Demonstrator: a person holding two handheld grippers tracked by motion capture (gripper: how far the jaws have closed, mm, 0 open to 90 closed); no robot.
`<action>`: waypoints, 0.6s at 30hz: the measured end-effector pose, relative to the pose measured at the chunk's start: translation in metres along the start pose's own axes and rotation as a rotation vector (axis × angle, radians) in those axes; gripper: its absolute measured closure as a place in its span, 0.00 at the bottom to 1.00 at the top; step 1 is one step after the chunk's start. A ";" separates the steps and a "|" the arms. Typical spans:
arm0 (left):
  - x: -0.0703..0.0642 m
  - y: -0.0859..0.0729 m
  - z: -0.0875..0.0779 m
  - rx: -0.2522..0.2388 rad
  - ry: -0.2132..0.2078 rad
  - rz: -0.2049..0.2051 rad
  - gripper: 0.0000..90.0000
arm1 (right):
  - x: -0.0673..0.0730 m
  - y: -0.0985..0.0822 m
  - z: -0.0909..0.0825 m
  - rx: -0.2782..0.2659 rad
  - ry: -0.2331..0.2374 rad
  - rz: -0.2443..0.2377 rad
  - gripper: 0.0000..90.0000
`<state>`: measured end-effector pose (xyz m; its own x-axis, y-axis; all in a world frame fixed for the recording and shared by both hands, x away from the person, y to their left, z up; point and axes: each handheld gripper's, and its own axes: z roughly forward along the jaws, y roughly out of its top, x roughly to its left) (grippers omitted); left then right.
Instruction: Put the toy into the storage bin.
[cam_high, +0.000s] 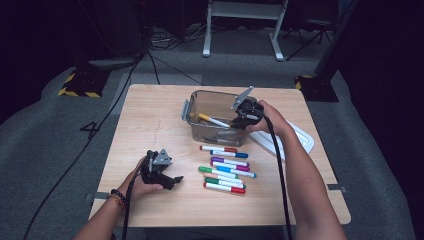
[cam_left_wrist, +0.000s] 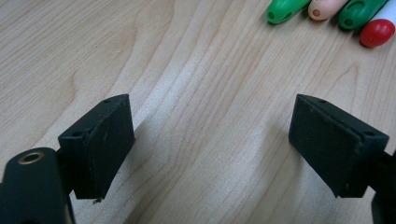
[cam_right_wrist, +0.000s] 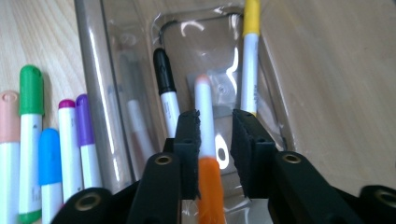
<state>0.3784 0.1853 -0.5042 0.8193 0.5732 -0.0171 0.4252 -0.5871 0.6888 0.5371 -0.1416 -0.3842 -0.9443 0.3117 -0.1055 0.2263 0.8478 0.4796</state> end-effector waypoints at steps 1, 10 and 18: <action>0.000 0.000 0.000 0.000 0.001 -0.001 0.16 | 0.000 0.000 -0.001 -0.008 -0.002 0.005 0.79; 0.000 0.000 0.000 0.000 0.000 0.000 0.16 | 0.004 -0.002 -0.017 -0.143 -0.038 0.026 0.70; 0.000 0.000 0.000 0.000 0.000 0.000 0.16 | 0.024 -0.009 -0.051 -0.358 -0.113 0.087 0.59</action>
<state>0.3784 0.1853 -0.5042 0.8194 0.5730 -0.0169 0.4249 -0.5873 0.6889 0.5003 -0.1633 -0.3469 -0.8886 0.4379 -0.1364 0.1880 0.6190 0.7626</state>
